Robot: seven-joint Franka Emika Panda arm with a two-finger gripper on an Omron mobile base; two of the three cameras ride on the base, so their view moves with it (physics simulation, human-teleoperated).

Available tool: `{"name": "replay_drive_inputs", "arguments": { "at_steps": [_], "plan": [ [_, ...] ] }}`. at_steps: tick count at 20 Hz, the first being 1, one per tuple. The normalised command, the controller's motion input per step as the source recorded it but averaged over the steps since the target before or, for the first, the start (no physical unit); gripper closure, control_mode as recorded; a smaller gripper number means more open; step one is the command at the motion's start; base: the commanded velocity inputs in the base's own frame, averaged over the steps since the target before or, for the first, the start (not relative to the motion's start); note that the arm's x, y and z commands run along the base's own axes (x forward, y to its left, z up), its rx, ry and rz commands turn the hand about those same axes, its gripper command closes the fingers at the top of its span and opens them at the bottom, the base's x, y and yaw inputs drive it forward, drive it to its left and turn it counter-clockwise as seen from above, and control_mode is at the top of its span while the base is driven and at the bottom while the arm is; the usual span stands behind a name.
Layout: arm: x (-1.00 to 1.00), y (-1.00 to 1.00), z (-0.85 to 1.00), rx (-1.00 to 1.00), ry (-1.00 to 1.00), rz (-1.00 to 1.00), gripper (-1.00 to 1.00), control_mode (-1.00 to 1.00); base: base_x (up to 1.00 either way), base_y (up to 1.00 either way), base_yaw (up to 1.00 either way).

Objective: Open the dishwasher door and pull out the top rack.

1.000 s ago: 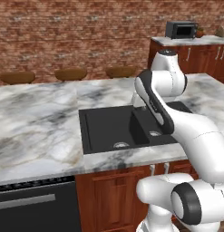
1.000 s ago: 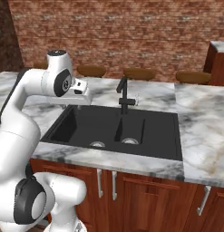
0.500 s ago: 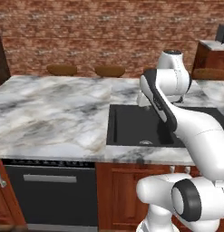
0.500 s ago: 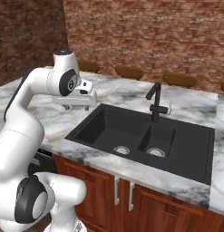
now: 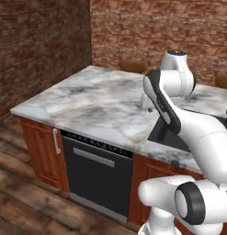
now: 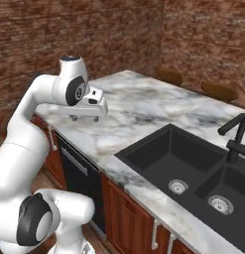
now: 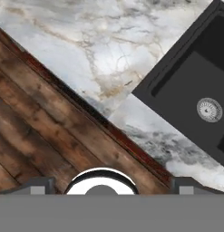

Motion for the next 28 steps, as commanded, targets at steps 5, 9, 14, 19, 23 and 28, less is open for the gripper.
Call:
{"name": "replay_drive_inputs", "arguments": {
  "at_steps": [5, 9, 14, 19, 23, 28],
  "plan": [
    [0.0, 0.0, 0.0, 0.0, 0.0, 0.0, -1.0, 1.0, 0.11, -0.48, 0.57],
    [0.0, 0.0, 0.0, 0.0, 0.0, 0.0, -1.0, 1.0, 0.32, -0.59, 0.52],
    [0.0, 0.0, 0.0, 0.0, 0.0, 0.0, -1.0, 1.0, 0.28, -0.59, 0.41],
    [0.0, 0.0, 0.0, 0.0, 0.0, 0.0, -1.0, 1.0, 0.03, -0.41, 0.24],
    [0.0, 0.0, 0.0, 0.0, 0.0, 0.0, -1.0, 1.0, 0.0, 0.0, 0.05],
    [0.0, 0.01, -0.36, -0.05, 0.06, 0.01, -1.0, -1.0, 0.0, 0.0, 0.0]
  ]
}}
